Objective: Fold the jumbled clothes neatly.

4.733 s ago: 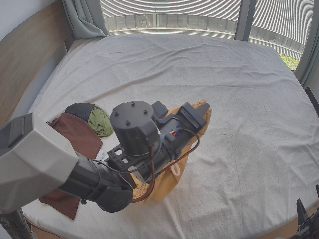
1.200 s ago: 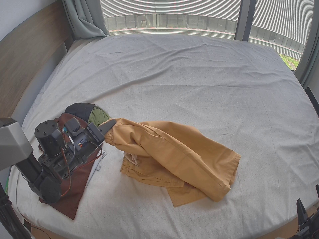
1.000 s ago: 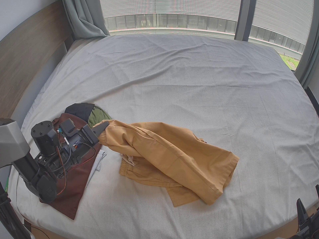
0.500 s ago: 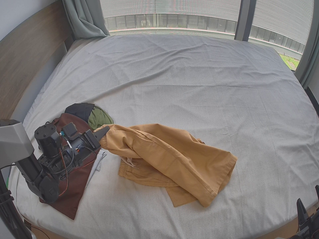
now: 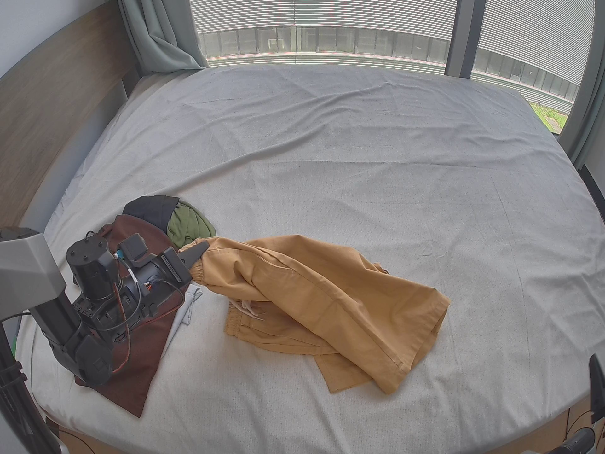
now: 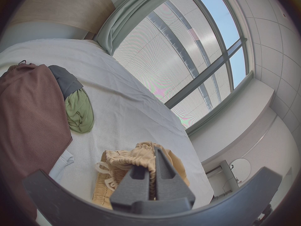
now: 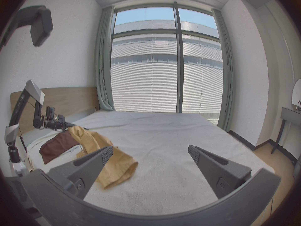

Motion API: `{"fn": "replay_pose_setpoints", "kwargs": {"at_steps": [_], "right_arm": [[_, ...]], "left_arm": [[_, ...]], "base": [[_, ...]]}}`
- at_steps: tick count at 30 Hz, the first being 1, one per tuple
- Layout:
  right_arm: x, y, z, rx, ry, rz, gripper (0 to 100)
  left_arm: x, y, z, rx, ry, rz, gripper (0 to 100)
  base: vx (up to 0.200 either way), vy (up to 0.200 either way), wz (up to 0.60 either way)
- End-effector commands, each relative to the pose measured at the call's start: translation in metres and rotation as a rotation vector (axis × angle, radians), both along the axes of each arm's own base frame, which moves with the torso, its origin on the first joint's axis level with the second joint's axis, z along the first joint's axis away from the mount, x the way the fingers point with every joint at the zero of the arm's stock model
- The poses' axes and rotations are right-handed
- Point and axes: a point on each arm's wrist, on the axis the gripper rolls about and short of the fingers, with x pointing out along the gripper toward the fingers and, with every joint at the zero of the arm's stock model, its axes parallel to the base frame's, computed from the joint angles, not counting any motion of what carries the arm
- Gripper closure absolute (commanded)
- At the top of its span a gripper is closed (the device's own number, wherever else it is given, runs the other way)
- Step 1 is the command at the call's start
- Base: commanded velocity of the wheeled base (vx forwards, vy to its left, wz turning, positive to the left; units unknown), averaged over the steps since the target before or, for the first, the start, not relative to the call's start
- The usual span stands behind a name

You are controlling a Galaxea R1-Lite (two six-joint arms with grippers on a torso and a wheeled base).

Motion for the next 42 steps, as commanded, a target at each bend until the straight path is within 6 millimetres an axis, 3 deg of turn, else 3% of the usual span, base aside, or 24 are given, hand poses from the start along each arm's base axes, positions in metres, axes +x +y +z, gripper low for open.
{"fn": "replay_pose_setpoints", "kwargs": {"at_steps": [1, 11, 19, 30, 42], "right_arm": [[0.014, 0.0, 0.045, -0.001, 0.033, 0.068, 0], [0.056, 0.005, 0.059, 0.113, 0.27, 0.197, 0], [0.073, 0.009, 0.056, 0.115, 0.371, 0.272, 0], [0.098, 0.022, 0.047, 0.109, 0.555, 0.521, 0], [0.125, 0.032, 0.045, 0.128, 0.679, 0.622, 0]], "left_arm": [[0.0, 0.001, 0.001, -0.002, -0.005, 0.001, 100], [0.0, 0.0, 0.0, -0.001, 0.0, 0.003, 100], [0.0, 0.001, 0.0, 0.0, 0.001, 0.004, 100], [-0.002, 0.0, 0.004, -0.002, -0.013, 0.001, 100], [-0.005, -0.003, 0.007, 0.011, -0.028, -0.011, 100]], "base": [[0.0, 0.0, 0.0], [0.0, 0.0, 0.0], [0.0, 0.0, 0.0], [0.0, 0.0, 0.0], [0.0, 0.0, 0.0]]}}
